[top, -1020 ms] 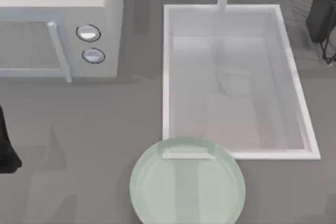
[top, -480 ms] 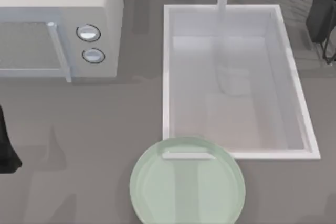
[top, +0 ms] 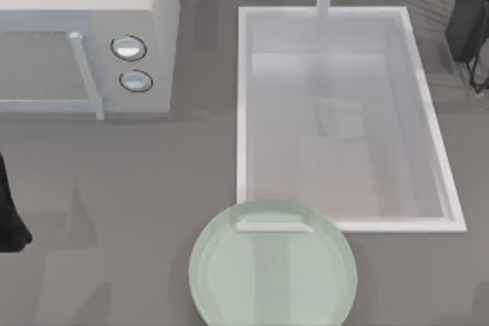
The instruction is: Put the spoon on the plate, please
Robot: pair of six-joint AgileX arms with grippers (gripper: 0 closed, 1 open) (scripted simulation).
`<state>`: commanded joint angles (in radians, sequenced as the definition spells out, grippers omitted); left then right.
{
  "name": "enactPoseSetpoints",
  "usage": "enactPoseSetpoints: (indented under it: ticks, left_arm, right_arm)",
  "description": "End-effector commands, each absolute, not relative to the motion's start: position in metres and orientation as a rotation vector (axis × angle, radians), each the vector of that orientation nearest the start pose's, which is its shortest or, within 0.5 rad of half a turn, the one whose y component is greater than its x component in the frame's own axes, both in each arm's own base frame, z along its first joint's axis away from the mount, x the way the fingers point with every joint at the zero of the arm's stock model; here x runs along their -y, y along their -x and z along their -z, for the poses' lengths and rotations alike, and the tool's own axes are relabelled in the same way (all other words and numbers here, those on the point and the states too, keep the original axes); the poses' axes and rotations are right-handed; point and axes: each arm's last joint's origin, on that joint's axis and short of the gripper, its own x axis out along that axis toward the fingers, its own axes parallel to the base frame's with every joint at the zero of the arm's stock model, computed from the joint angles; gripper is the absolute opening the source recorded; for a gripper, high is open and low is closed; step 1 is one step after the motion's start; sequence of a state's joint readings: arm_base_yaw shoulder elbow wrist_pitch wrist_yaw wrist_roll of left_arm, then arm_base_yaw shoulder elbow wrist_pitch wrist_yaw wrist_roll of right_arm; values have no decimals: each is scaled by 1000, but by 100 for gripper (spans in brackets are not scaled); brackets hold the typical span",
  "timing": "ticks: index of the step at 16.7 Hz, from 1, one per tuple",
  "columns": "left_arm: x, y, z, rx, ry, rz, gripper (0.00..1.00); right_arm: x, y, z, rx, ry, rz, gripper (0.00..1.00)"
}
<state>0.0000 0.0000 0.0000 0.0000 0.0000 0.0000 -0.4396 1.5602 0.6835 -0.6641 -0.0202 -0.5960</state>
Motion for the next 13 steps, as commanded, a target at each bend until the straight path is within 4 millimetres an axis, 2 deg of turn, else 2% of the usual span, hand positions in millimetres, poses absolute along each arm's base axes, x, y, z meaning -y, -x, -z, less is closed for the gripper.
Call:
enactPoseSetpoints:
  ticks: [2, 4, 10, 13]
  left_arm:
    - [1, -106, -160, 0, 0, 0, 100]
    - [1, -106, -160, 0, 0, 0, 100]
    - [1, -106, -160, 0, 0, 0, 100]
    - [1, -106, -160, 0, 0, 0, 100]
  right_arm:
    - [98, -209, -118, -1530, 121, -123, 0]
    - [100, -212, -131, -1526, 122, -123, 0]
    - [98, -210, -196, -1552, 112, -136, 0]
    - [97, -207, -214, -1532, 120, -125, 0]
